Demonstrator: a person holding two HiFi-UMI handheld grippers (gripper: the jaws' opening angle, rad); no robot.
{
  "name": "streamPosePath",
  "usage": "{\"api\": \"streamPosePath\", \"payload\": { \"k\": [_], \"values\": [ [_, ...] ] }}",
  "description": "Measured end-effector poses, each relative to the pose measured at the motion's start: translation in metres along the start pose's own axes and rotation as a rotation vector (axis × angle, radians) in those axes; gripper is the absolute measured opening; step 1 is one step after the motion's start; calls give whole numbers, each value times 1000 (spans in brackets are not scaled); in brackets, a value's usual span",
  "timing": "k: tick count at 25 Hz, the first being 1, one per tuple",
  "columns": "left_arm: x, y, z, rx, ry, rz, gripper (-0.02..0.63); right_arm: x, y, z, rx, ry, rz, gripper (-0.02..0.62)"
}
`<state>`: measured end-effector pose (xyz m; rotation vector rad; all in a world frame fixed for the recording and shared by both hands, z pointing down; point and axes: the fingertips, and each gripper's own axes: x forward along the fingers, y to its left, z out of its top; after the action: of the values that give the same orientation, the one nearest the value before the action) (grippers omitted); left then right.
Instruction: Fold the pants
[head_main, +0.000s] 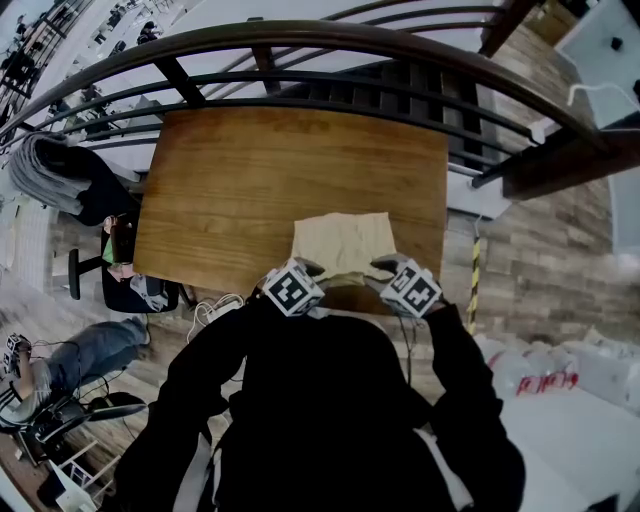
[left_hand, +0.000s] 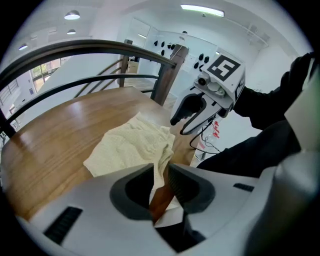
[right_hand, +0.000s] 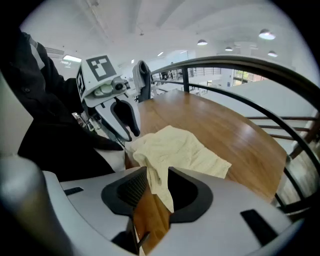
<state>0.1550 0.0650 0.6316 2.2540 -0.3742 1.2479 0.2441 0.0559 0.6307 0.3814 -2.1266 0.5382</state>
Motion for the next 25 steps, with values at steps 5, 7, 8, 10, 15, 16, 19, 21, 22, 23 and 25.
{"api": "streamPosePath", "payload": {
  "k": [5,7,8,10,15,16,19,21,22,23,25],
  "values": [
    [-15,4,16,-65,-79,3,86,-8,-16,17,55,-106,-66,129],
    [-24,7,25,-91,-117,8,84,-13,-17,29,83,-162,-66,121],
    [-29,10,30,-106,-138,14,82,-16,-18,36,97,-192,-63,106],
    [-39,19,40,-141,-185,38,72,-25,-20,50,123,-250,-55,66],
    [-69,39,68,-217,-332,95,12,-55,-28,89,184,-431,-79,8],
    [-77,41,75,-225,-368,99,9,-63,-30,99,194,-474,-91,5],
    [-98,47,94,-243,-469,115,3,-85,-34,128,202,-588,-139,3],
    [-108,49,105,-248,-517,130,3,-96,-37,142,220,-649,-169,3],
    [-113,50,109,-249,-539,138,3,-100,-39,148,237,-679,-180,3],
    [-117,52,115,-251,-561,148,3,-105,-42,155,254,-709,-189,3],
    [-126,57,126,-250,-614,172,3,-114,-49,167,276,-765,-217,3]
  ]
}}
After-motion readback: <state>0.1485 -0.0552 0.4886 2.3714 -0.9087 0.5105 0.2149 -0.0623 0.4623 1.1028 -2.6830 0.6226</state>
